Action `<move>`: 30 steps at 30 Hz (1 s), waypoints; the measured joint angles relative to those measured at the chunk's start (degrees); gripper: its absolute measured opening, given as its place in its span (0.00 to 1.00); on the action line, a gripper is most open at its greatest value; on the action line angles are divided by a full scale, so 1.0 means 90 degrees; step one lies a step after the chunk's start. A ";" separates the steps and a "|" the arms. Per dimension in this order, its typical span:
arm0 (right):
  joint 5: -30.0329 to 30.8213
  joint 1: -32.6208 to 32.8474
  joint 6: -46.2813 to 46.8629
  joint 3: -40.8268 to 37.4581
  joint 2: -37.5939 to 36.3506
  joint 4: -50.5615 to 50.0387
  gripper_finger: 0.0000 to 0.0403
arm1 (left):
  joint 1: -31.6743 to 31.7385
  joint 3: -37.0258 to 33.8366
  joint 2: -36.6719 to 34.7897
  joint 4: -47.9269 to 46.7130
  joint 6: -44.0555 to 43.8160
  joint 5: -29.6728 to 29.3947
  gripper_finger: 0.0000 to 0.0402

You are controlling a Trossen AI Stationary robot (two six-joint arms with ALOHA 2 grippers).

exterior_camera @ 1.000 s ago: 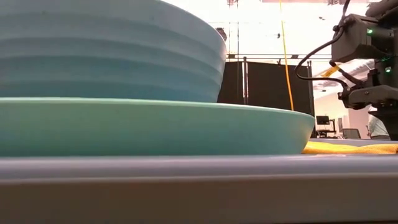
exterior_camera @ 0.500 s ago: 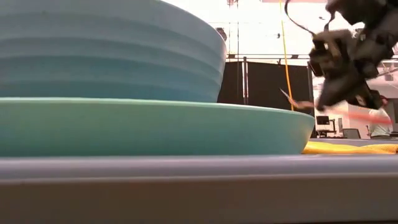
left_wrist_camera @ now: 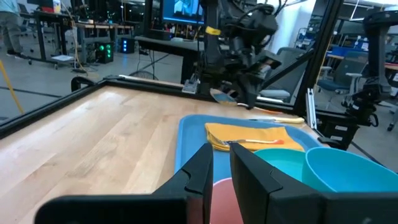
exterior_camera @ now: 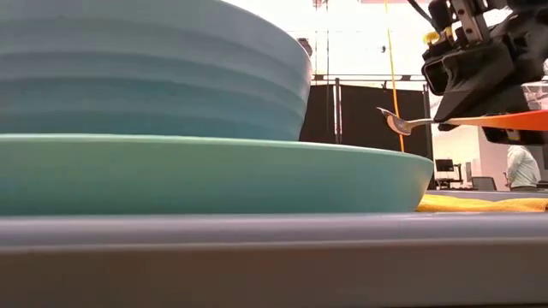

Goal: Set up tray
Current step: Put the orange spoon on top of the yellow napkin to the right of the orange fork

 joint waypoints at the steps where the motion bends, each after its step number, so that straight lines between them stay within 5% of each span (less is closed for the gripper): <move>1: 0.0072 0.0091 0.0113 0.0094 0.0122 -0.0015 0.00 | 0.0001 0.0000 0.0001 0.0000 0.0000 0.0000 0.14; 11: 0.1443 0.0702 0.1246 0.0906 0.1344 -0.1189 0.00 | 0.0001 0.0000 0.0001 -0.0002 0.0000 0.0000 0.14; 30: 0.0792 0.0930 0.1744 0.0982 0.2177 -0.1202 0.00 | 0.0000 0.0000 0.0000 -0.0011 0.0001 0.0000 0.14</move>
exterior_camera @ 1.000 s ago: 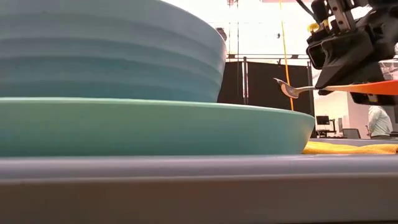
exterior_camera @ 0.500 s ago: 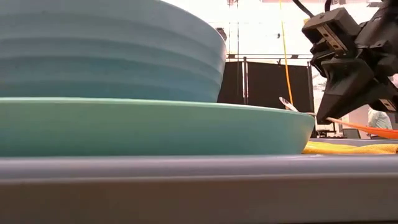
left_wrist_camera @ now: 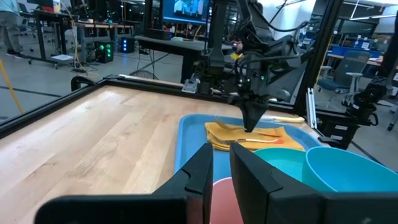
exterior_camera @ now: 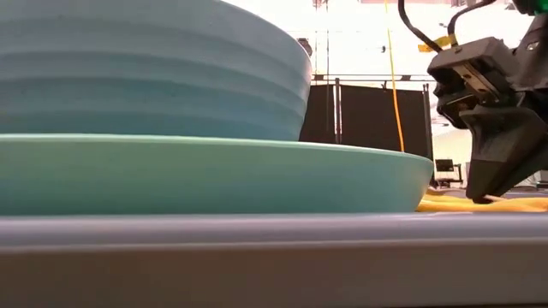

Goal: Set up tray
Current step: Put the orange spoon on top of the yellow napkin to the right of the orange fork

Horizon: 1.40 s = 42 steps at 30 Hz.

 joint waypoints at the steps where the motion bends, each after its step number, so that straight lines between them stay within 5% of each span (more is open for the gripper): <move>1: -0.0004 0.0010 0.0006 -0.0001 0.0061 0.0111 0.00 | 0.0000 0.0000 0.0002 -0.0003 -0.0001 0.0002 0.14; 42: 0.1071 0.0010 0.0104 -0.0003 0.0380 0.1195 0.00 | 0.0002 0.0000 0.0001 0.0009 -0.0001 0.0000 0.14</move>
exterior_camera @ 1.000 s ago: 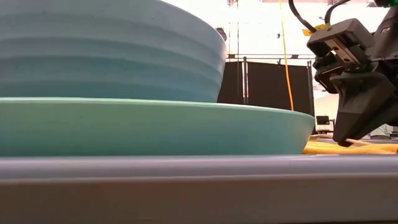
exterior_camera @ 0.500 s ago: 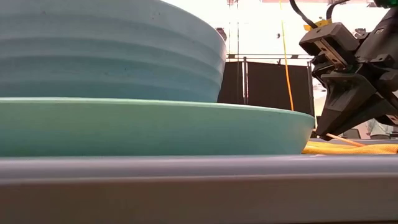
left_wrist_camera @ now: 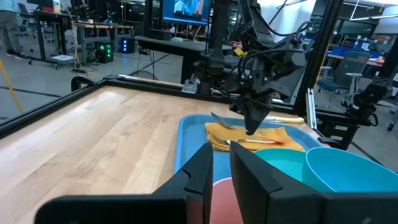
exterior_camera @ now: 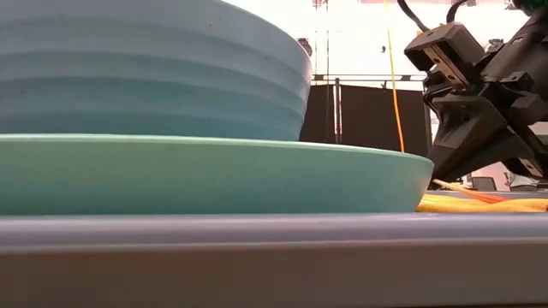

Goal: Set up tray
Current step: Put the orange spoon on top of the yellow napkin to the right of the orange fork

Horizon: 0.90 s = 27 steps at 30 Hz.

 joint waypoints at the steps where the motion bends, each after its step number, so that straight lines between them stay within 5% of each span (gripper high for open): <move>1: -0.0012 0.0024 0.0002 0.0000 0.0015 -0.0010 0.00 | -0.0002 0.0000 0.0000 0.0001 0.0002 0.0001 0.14; 20: -0.1029 0.0126 0.0154 -0.0007 -0.0072 -0.0282 0.00 | -0.0002 0.0002 0.0000 0.0000 0.0000 0.0000 0.14; 27: -0.0768 0.0109 0.0118 -0.0007 -0.0090 -0.0630 0.00 | 0.0000 0.0002 0.0000 0.0000 0.0000 0.0000 0.14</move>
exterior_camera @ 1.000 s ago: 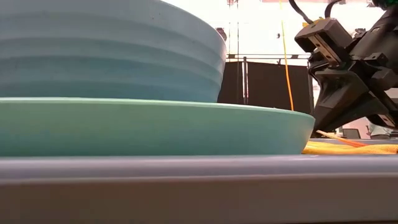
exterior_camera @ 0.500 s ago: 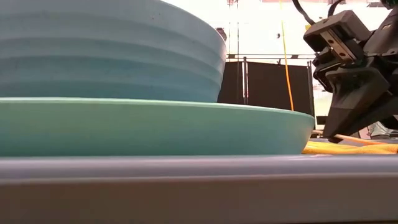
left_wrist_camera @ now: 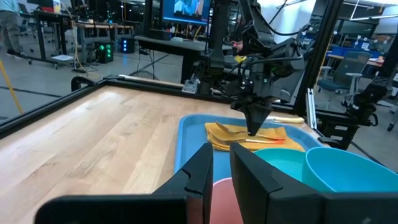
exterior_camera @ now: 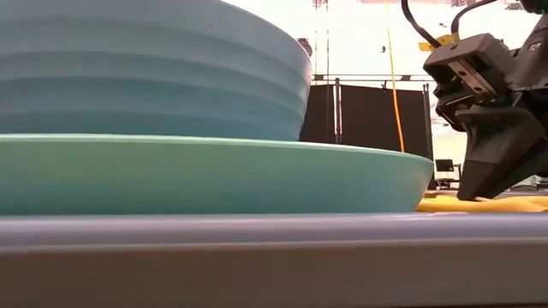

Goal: Set up tray
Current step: Put the orange spoon on top of the yellow napkin to the right of the orange fork, then put the yellow knife on top of the yellow napkin to the right of the orange spoon

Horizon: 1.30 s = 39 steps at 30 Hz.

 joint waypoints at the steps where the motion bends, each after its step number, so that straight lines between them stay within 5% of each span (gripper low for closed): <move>1: 0.0090 0.0000 0.0009 0.0002 0.0000 -0.0064 0.00 | -0.0002 0.0000 0.0000 0.0001 0.0000 0.0000 0.14; 9: 0.0400 0.0000 0.0009 0.0002 0.0002 -0.0138 0.01 | -0.0001 0.0000 0.0000 0.0001 0.0000 0.0000 0.14; 24: 0.0406 0.0000 0.0052 -0.0255 -0.0010 -0.0062 0.27 | 0.0000 0.0000 0.0000 0.0002 0.0000 0.0000 0.14; 35: -0.0509 0.0317 0.0431 -0.0279 -0.1310 -0.0332 0.23 | -0.0001 0.0000 -0.0002 -0.0001 0.0001 0.0000 0.14; 39: -0.1343 0.0516 0.1066 -0.0274 -0.1559 -0.0318 0.20 | -0.0002 0.0000 -0.0002 -0.0011 0.0002 0.0000 0.14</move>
